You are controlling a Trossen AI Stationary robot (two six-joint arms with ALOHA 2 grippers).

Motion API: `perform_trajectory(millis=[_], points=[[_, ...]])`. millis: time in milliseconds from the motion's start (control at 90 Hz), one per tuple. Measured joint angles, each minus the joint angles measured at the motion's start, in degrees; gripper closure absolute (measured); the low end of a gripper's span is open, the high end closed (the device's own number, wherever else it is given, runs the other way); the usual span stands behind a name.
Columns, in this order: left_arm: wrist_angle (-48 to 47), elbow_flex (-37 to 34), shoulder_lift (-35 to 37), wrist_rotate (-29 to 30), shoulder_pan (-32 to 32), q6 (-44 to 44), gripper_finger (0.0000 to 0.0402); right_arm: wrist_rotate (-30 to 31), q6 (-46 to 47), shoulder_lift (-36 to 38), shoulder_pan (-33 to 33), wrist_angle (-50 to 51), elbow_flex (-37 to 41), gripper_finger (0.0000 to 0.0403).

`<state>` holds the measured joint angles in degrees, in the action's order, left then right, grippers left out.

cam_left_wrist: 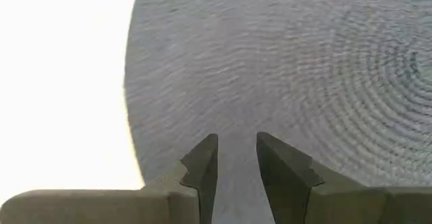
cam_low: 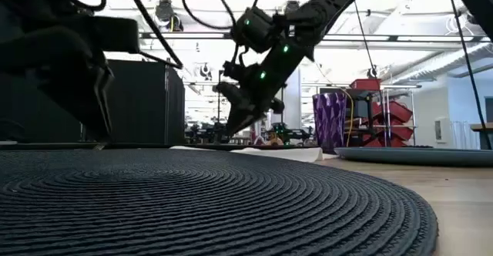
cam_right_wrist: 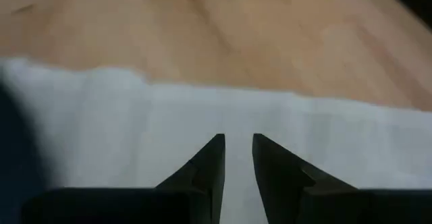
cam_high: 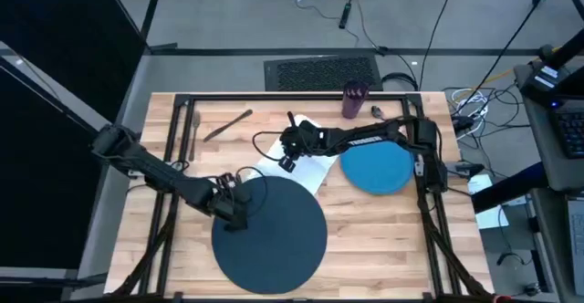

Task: Set table place
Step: Move the blue table mat to the center of the table

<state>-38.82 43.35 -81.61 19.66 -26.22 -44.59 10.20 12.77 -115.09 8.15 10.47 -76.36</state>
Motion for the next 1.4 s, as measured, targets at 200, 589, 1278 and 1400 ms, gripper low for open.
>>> perform_trajectory(millis=[200, 589, 1278, 1400], points=[[-9.36, -0.02, 0.96, -1.55, -2.02, -8.75, 0.0311, -4.39, 2.39, 0.37, -6.96, 11.53, -0.02, 0.0342], [-10.65, -0.04, 0.94, -9.33, -2.80, -10.87, 0.0311, 2.07, 9.15, 0.35, -14.49, 24.15, -0.02, 0.0342], [-6.33, -3.32, 0.94, -10.45, -0.62, -15.20, 0.0311, 1.94, 10.08, 0.35, -16.94, 24.34, -0.02, 0.0342], [-7.30, -3.32, 0.94, -8.14, 0.22, -16.52, 0.0311, 1.95, 9.94, 0.35, -17.23, 24.62, -0.02, 0.0342]])
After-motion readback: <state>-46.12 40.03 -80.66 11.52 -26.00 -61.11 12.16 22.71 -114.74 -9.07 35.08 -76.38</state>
